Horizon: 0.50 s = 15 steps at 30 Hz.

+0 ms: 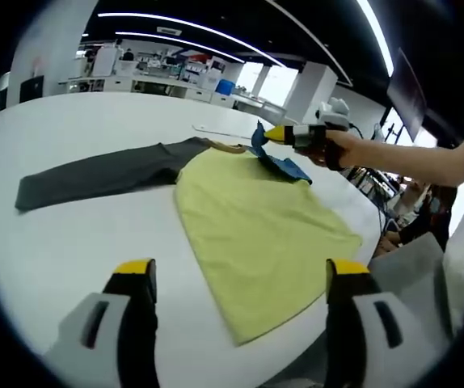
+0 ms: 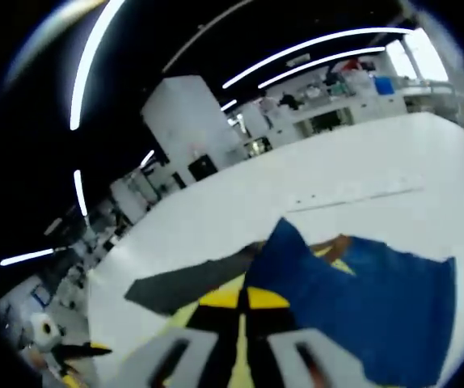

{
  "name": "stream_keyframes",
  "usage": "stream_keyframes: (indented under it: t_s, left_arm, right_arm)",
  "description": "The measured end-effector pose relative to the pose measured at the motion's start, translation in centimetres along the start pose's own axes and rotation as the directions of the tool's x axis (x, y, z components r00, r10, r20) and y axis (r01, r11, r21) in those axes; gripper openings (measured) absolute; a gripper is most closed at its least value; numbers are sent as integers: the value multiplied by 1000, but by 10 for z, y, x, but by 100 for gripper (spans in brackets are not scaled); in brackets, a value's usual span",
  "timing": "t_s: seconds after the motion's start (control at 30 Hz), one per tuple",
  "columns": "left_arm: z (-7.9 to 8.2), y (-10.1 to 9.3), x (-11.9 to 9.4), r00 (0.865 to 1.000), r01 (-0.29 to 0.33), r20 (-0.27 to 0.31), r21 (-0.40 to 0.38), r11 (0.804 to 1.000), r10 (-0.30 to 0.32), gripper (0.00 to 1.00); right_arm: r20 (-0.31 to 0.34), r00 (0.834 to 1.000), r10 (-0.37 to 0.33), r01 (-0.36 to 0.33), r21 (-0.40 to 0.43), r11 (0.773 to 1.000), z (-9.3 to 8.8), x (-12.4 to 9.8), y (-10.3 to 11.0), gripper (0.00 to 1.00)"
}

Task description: Fold the garment on the visible template until the final outline fits inside the template.

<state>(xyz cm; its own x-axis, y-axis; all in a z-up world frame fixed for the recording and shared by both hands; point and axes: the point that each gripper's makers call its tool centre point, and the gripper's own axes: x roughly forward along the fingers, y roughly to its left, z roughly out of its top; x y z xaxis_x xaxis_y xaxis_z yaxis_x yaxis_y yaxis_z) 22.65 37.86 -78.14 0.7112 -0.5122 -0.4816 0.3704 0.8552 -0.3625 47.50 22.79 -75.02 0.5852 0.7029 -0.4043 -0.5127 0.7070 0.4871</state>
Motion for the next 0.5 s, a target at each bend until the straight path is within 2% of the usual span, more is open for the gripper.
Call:
stream_keyframes:
  t_s: [0.27,0.33,0.5]
  left_arm:
    - [-3,3,-2,1000,-9,2,-13,1000,9,83]
    - [-3,5,-3,1000,-13,1,-16,1000,13,83]
    - [-5,8,-5,1000,-18,0,-21,1000,18,83]
  right_arm:
    - [-15,998,57,-57,-18,998,-1,28,29,0]
    - [-15,997,73,-74,-20,997,4,37,33,0]
    - [-19,993,115,-115,-17,993,2,54,62,0]
